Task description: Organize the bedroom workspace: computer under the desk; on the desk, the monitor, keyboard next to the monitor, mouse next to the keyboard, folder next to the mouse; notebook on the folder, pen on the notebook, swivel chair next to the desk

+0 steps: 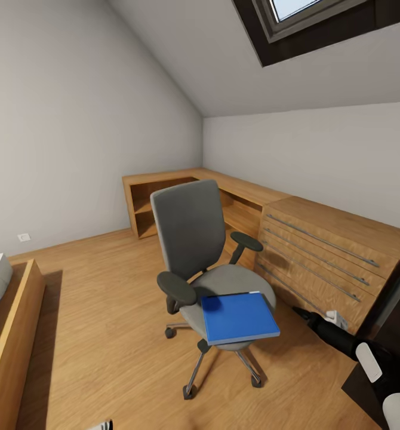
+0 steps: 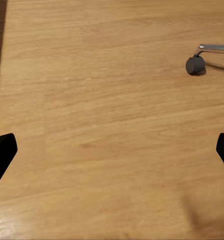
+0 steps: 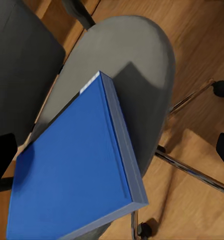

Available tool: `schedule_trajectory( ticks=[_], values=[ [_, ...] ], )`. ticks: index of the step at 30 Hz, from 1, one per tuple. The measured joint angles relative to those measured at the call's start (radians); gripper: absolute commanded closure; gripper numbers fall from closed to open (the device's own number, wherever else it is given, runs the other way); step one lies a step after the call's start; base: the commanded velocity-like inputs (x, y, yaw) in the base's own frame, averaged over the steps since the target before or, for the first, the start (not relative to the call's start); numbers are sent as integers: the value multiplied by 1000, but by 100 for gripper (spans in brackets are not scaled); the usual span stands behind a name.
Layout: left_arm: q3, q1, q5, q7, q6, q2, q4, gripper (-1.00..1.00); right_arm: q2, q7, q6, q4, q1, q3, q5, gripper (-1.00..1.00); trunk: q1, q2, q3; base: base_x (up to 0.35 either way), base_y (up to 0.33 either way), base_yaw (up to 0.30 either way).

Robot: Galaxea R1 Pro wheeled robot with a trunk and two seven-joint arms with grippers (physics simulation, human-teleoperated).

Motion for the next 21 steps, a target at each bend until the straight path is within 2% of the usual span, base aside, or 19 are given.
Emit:
schedule_trajectory(
  ticks=[7, 11, 13, 17, 19, 21],
  values=[
    [-1, 0, 4, -1, 95, 1, -1, -100, 0, 3, 0, 2, 0, 0, -1, -100, 27, -49, -22, 0, 0, 0],
    [-4, 0, 4, -6, 108, 2, -14, -100, 0, 3, 0, 2, 0, 0, 0, -100, 42, -77, -34, 0, 0, 0],
    [-5, 0, 3, -11, 109, 2, -42, -100, 0, 3, 0, 3, 0, 0, 0, -100, 50, -91, -41, 0, 0, 0],
    [-8, 0, -1, -45, 121, 1, -158, -100, 1, 3, 0, 3, 0, 0, 0, -100, 65, -119, -53, 0, 0, 0],
    [-8, 0, -2, -54, 146, 0, -212, -100, 2, 3, 0, 3, 0, 0, 0, -100, 73, -133, -60, 0, 0, 0],
    [-8, 0, -2, -58, 205, -5, -287, -100, 3, 3, 0, 3, 0, 0, 0, -100, 81, -147, -66, 0, 0, 0]
  ],
)
